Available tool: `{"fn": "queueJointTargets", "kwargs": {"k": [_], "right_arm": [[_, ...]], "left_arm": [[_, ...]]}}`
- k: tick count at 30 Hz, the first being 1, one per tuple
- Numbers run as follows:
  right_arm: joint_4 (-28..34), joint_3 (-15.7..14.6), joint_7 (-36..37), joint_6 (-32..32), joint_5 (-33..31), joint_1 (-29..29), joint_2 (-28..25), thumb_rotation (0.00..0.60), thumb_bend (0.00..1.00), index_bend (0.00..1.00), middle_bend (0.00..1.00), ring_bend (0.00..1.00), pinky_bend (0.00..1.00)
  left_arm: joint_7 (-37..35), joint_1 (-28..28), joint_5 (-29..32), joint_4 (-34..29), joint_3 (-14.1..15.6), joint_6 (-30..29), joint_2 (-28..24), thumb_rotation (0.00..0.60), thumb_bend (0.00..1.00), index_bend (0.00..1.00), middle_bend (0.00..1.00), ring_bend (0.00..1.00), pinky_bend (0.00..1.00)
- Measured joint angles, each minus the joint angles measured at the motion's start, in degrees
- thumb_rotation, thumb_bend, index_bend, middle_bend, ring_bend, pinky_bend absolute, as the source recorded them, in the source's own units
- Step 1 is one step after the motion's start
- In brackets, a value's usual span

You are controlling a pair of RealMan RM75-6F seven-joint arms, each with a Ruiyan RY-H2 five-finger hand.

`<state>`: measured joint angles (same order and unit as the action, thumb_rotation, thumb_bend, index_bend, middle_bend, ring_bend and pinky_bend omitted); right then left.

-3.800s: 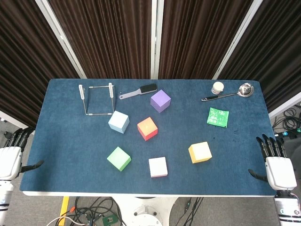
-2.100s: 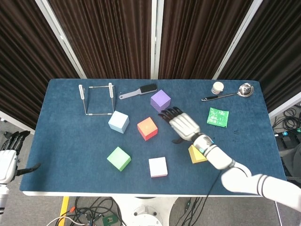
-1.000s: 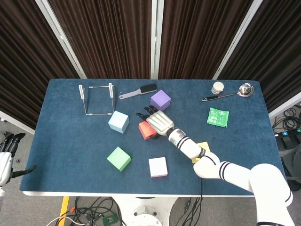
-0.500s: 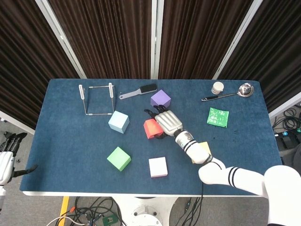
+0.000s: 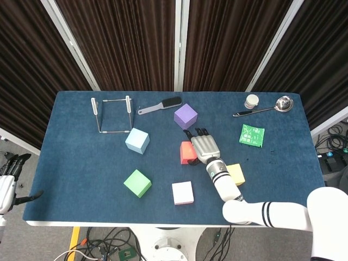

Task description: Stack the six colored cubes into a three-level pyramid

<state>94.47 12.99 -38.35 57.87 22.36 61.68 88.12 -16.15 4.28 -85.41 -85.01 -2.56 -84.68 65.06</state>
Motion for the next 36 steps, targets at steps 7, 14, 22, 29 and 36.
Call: {"fn": "queueJointTargets", "kwargs": {"k": [7,14,22,29,36], "right_arm": [[-0.39,-0.04,-2.14,1.1,-2.89,1.51,1.57,0.6,0.14,0.0,0.48,0.02,0.0],[-3.07,0.33,-2.65,2.18,-3.16,2.24,4.46,0.6,0.13,0.0,0.48,0.02,0.0],[-3.94,0.83,-3.26,1.72,-3.93,2.59,5.4,0.6,0.12,0.0,0.44,0.02,0.0],[-3.65,1.24,-3.29,0.95,-4.38,2.63,5.16,0.6,0.1,0.0,0.34,0.01,0.0],[-3.69,1.17,-3.66,0.73,-4.68,2.86,5.12,0.6,0.1,0.0,0.26,0.0,0.0]], "left_arm": [[-1.18,-0.18,0.0,0.75,0.15,0.0,0.27,0.6,0.0,0.11,0.11,0.02,0.15],[-1.57,-0.18,-0.04,1.5,0.37,0.34,0.61,0.6,0.0,0.11,0.11,0.02,0.15],[-1.89,-0.16,0.0,1.65,0.34,0.44,0.47,0.6,0.0,0.11,0.1,0.02,0.15],[-1.94,-0.17,0.15,1.73,0.37,0.62,0.53,0.6,0.0,0.11,0.1,0.02,0.15],[-2.06,-0.23,0.15,1.77,0.41,0.59,0.49,0.6,0.0,0.11,0.11,0.02,0.15]]}}
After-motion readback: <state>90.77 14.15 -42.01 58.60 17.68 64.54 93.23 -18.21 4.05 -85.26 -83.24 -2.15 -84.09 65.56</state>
